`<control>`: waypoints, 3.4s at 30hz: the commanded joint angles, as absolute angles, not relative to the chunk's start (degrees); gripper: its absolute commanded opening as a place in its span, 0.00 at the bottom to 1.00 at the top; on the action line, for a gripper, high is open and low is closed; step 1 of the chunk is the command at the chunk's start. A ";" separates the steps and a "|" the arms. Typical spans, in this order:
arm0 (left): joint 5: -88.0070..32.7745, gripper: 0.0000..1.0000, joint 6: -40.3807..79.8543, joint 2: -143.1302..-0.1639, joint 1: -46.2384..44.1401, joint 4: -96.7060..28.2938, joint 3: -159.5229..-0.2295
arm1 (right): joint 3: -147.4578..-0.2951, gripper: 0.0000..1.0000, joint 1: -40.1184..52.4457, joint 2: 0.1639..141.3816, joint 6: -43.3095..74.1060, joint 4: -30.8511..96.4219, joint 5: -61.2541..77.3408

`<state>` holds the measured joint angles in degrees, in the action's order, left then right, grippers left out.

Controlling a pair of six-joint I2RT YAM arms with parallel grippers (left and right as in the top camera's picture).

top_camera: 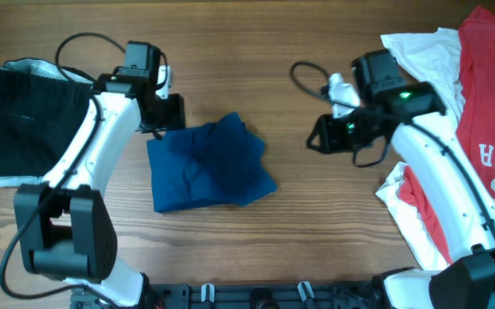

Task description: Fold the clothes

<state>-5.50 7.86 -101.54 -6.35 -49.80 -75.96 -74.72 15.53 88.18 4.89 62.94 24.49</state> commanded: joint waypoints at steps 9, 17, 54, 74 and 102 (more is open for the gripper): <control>-7.68 0.53 9.47 -112.01 -5.34 -53.56 -75.20 | -62.85 0.28 35.44 92.16 16.23 44.42 34.96; -7.60 0.46 12.51 -112.73 -5.34 -58.41 -73.73 | -61.78 0.30 40.34 103.74 21.19 33.82 33.85; -23.46 1.00 12.01 -89.52 -4.60 -48.77 -65.56 | -70.61 0.45 24.71 90.11 14.68 44.77 2.31; -41.10 0.72 -1.34 -114.89 -10.09 -41.10 -65.56 | -70.59 0.45 24.71 90.15 15.22 47.40 1.89; -12.95 0.04 6.68 -82.39 23.83 -27.99 -71.70 | -70.61 0.45 22.48 83.57 16.97 51.05 -2.83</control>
<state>-16.12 5.04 -82.96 19.09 -32.38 -70.96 -69.91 22.68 84.79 16.45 50.43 -1.65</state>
